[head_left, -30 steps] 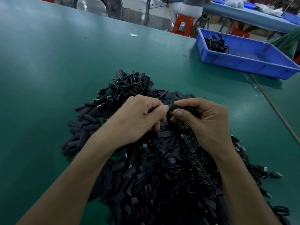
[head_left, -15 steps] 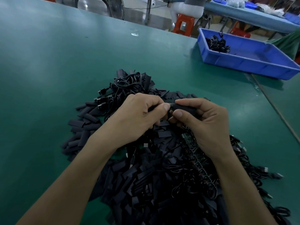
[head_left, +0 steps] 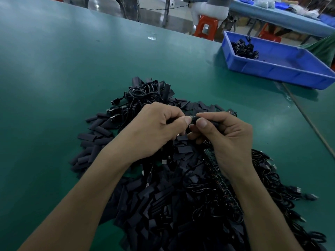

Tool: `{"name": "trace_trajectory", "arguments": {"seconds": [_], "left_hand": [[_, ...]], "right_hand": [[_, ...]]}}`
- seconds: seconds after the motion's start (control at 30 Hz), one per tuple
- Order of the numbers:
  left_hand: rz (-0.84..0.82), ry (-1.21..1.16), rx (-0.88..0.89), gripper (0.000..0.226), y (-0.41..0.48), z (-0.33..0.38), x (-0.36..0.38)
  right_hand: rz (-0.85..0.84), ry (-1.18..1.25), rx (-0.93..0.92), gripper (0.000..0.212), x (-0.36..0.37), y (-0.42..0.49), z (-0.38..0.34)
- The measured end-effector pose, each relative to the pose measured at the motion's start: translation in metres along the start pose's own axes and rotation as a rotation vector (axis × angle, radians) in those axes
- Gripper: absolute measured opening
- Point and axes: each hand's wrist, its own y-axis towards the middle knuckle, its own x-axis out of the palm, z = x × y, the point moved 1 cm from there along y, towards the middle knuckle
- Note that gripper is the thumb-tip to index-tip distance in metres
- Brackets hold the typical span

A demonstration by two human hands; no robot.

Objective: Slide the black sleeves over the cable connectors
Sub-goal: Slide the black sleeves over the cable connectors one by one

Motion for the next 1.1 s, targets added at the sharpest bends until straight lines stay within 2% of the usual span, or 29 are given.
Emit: {"name": "trace_trajectory", "arguments": {"seconds": [0.27, 0.47, 0.73, 0.9, 1.1], "left_hand": [[0.001, 0.012, -0.010, 0.031, 0.000, -0.001, 0.000], [0.057, -0.004, -0.002, 0.023, 0.000, -0.001, 0.004], [0.070, -0.052, -0.007, 0.034, 0.001, 0.003, 0.002], [0.037, -0.073, -0.009, 0.041, 0.000, 0.004, -0.001], [-0.029, -0.076, -0.014, 0.043, 0.000, 0.003, -0.002]], "right_hand": [[-0.119, -0.122, -0.044, 0.024, -0.007, 0.007, -0.009], [-0.075, -0.266, -0.115, 0.025, -0.006, 0.009, -0.011], [-0.014, -0.241, -0.151, 0.020, -0.005, 0.009, -0.007], [-0.040, -0.179, -0.147, 0.024, -0.006, 0.009, -0.008], [-0.078, -0.163, -0.135, 0.018, -0.007, 0.010, -0.010]]}}
